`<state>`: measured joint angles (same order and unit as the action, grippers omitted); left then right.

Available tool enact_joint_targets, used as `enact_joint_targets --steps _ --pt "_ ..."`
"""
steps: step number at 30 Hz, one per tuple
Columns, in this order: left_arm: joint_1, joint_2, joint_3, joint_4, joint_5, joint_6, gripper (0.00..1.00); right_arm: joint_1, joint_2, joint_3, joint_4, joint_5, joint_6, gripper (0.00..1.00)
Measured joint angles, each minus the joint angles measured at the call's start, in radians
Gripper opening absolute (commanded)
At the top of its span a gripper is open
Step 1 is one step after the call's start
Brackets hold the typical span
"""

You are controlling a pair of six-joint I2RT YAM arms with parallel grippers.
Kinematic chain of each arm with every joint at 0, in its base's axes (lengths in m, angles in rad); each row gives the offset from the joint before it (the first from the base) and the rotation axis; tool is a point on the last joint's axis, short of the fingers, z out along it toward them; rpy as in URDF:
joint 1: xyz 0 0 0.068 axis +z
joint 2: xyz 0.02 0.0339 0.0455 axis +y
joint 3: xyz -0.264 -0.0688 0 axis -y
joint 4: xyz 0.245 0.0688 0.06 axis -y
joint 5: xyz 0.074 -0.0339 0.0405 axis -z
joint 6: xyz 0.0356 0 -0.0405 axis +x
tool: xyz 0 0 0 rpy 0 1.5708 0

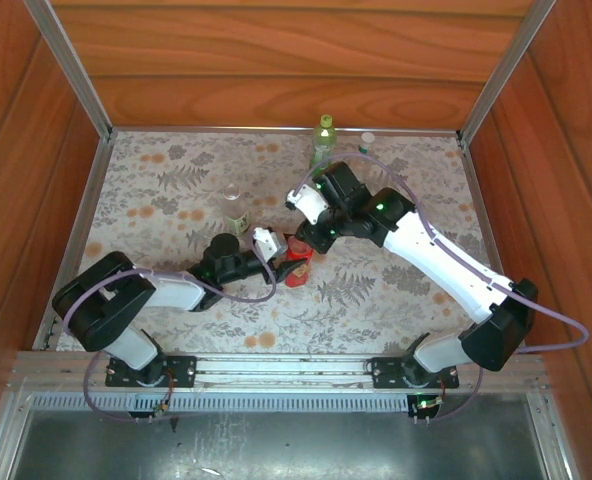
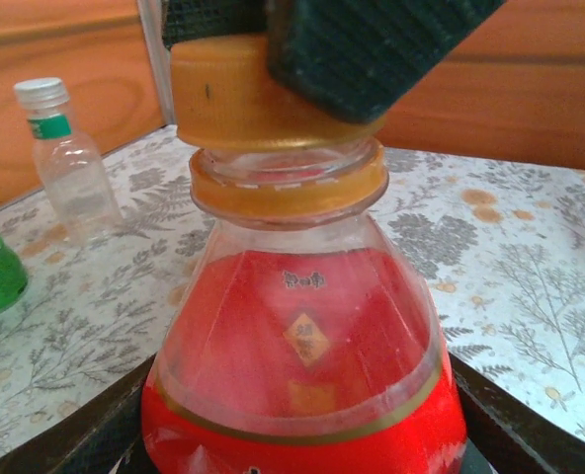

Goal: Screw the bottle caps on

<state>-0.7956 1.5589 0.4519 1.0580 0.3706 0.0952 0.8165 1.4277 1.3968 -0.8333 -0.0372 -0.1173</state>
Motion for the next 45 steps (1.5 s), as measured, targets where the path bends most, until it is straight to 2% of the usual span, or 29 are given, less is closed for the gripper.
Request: enact_joint_targets --steps 2,8,10,14,19,25,31,37,45 --pt "-0.003 0.010 0.012 -0.002 -0.026 -0.008 0.65 0.021 0.000 -0.002 0.011 0.074 0.119 0.06" --pt "-0.012 0.032 0.037 -0.004 -0.051 -0.010 0.65 0.047 0.013 0.020 -0.015 0.187 0.337 0.17" --pt "-0.012 0.034 0.037 -0.001 -0.053 -0.010 0.65 0.048 0.024 0.034 -0.027 0.193 0.356 0.25" --pt "-0.012 0.035 0.037 0.002 -0.056 -0.002 0.65 0.048 0.034 0.057 -0.058 0.190 0.344 0.52" --pt "-0.012 0.029 0.016 0.021 -0.058 0.013 0.65 0.049 0.024 0.062 -0.102 0.180 0.230 0.66" --pt "-0.011 -0.013 -0.042 0.042 -0.023 0.042 0.65 0.049 -0.093 0.038 -0.079 0.129 0.030 0.66" --pt "-0.011 -0.077 -0.081 0.007 0.029 0.106 0.65 0.049 -0.194 -0.014 -0.103 0.000 -0.327 0.65" --pt "-0.011 -0.111 -0.085 -0.043 0.057 0.155 0.65 0.050 -0.104 0.047 -0.150 -0.063 -0.557 0.65" --pt "-0.011 -0.119 -0.085 -0.058 0.073 0.176 0.65 0.049 0.028 0.118 -0.187 -0.103 -0.679 0.57"
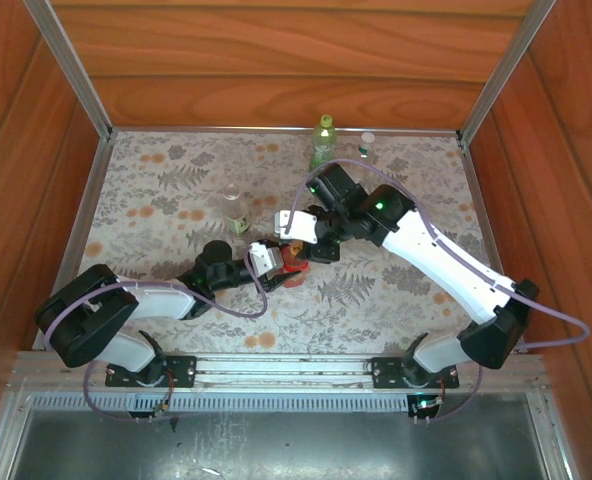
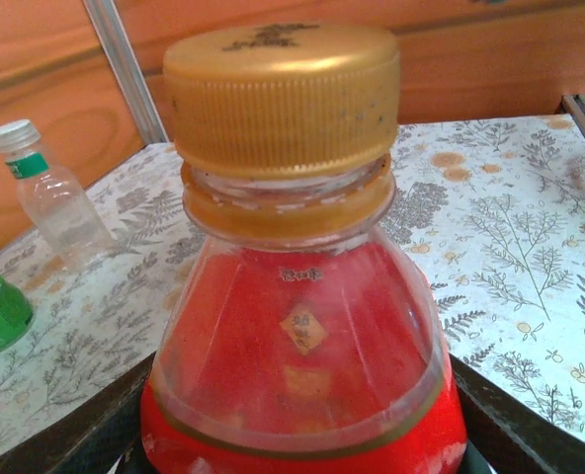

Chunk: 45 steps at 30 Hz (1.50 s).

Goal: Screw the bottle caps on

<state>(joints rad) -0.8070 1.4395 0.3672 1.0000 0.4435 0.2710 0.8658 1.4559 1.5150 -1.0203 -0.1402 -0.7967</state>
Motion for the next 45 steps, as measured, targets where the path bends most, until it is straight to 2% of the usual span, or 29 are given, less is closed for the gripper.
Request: enact_joint_targets --steps 12,17,20,23,25,29,34,36,40,42,45 --pt "0.000 0.000 0.000 -0.001 0.000 0.002 0.65 0.000 0.085 0.032 -0.054 -0.039 -0.049 0.45" --pt "0.000 0.000 0.000 -0.002 -0.001 0.002 0.65 0.000 0.110 0.033 -0.056 -0.039 -0.052 0.32" --pt "0.000 0.000 0.000 -0.002 -0.003 0.002 0.66 -0.001 0.112 0.035 -0.057 -0.038 -0.050 0.29" --pt "0.000 -0.004 0.000 -0.006 -0.012 -0.002 0.71 -0.001 0.112 0.036 -0.057 -0.038 -0.050 0.28" --pt "0.000 -0.011 -0.003 -0.014 -0.026 -0.010 0.81 -0.001 0.111 0.036 -0.055 -0.038 -0.047 0.27" --pt "0.001 -0.029 -0.011 -0.039 -0.047 -0.026 0.84 -0.003 0.088 0.004 -0.022 -0.064 -0.037 0.26" --pt "0.001 -0.034 -0.011 -0.047 -0.045 -0.042 0.83 -0.018 0.024 -0.070 0.046 -0.126 -0.015 0.25" --pt "0.001 -0.034 -0.011 -0.051 -0.042 -0.045 0.76 -0.023 0.015 -0.087 0.068 -0.138 -0.005 0.24" --pt "0.001 -0.034 -0.011 -0.058 -0.037 -0.048 0.75 -0.028 0.015 -0.114 0.114 -0.161 0.014 0.22" --pt "0.001 -0.034 -0.011 -0.060 -0.035 -0.048 0.68 -0.031 0.014 -0.126 0.134 -0.169 0.026 0.22" --pt "0.001 -0.035 -0.011 -0.064 -0.029 -0.052 0.65 -0.035 0.004 -0.143 0.153 -0.181 0.032 0.22"
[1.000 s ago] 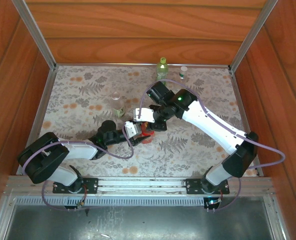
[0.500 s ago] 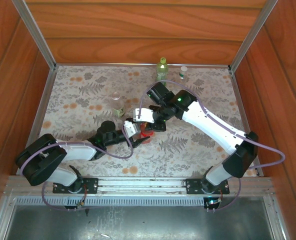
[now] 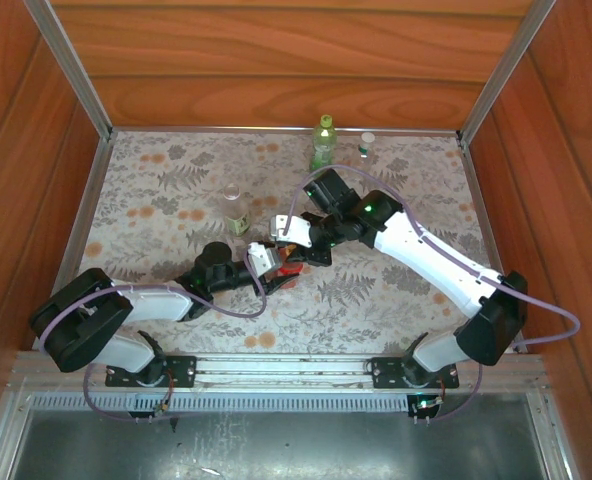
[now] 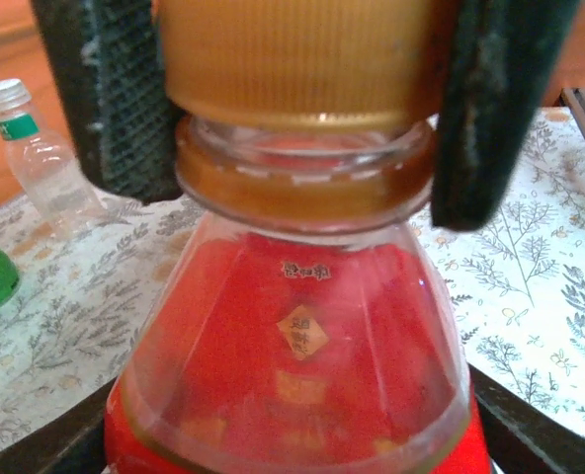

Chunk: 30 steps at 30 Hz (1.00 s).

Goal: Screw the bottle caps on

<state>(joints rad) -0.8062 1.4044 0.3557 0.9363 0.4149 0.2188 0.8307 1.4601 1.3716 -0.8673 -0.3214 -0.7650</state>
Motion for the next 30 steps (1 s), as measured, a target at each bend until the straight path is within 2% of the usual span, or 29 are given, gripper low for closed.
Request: enact_joint_targets --steps 2,6,9,15,19,22,24,30 --pt "0.000 -0.002 0.000 0.000 0.005 -0.001 0.67 -0.001 -0.014 -0.014 0.010 -0.003 0.005 0.22" --pt "0.000 -0.021 0.000 0.000 0.005 0.001 0.82 -0.008 -0.057 -0.051 0.051 -0.021 0.035 0.21" --pt "0.000 -0.032 -0.002 0.001 0.001 0.001 0.83 -0.021 -0.099 -0.097 0.099 -0.049 0.067 0.21" --pt "0.000 -0.036 -0.002 0.000 0.005 -0.001 0.76 -0.035 -0.132 -0.163 0.186 -0.089 0.124 0.21" --pt "0.000 -0.036 -0.002 -0.002 0.010 -0.003 0.65 -0.042 -0.135 -0.190 0.235 -0.116 0.154 0.22" --pt "0.000 -0.036 -0.002 -0.002 0.012 -0.006 0.61 -0.045 -0.137 -0.194 0.240 -0.126 0.154 0.24" --pt "0.000 -0.036 -0.002 -0.002 0.014 -0.006 0.59 -0.046 -0.139 -0.195 0.237 -0.127 0.151 0.29" --pt "0.000 -0.036 -0.002 -0.002 0.012 -0.002 0.58 -0.046 -0.139 -0.185 0.200 -0.115 0.127 0.60"
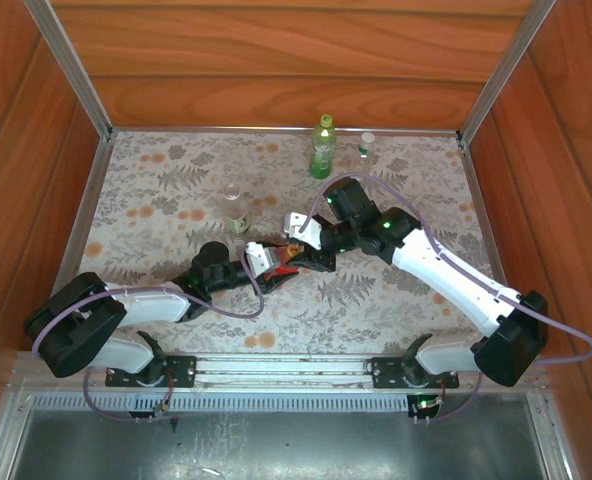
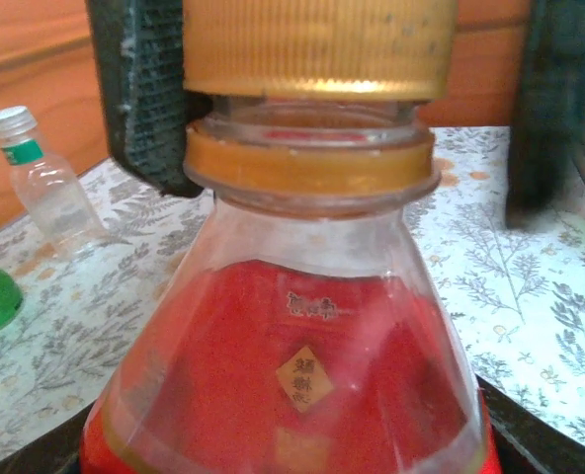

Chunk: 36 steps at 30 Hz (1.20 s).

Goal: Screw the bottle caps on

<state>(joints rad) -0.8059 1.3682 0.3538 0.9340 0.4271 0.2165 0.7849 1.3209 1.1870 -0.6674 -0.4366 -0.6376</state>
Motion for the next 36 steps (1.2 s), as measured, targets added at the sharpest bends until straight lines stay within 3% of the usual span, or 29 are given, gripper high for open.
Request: enact_joint_targets --steps 3,6,14,24,36 --pt "0.000 0.000 0.000 0.000 -0.007 0.014 0.58 0.000 -0.002 0.019 -0.045 0.018 -0.026 0.68" --pt "0.000 0.009 0.000 0.000 -0.011 0.032 0.58 0.000 -0.017 0.022 -0.090 0.045 -0.058 0.69" --pt "0.000 0.034 0.000 0.000 -0.012 0.095 0.57 0.000 -0.020 0.123 -0.202 0.107 -0.130 0.56" --pt "0.000 0.034 -0.005 -0.002 -0.011 0.129 0.56 0.001 0.086 0.213 -0.280 0.132 -0.196 0.46" --pt "0.000 0.034 -0.005 -0.006 -0.013 0.128 0.56 0.009 0.120 0.227 -0.309 0.122 -0.217 0.42"
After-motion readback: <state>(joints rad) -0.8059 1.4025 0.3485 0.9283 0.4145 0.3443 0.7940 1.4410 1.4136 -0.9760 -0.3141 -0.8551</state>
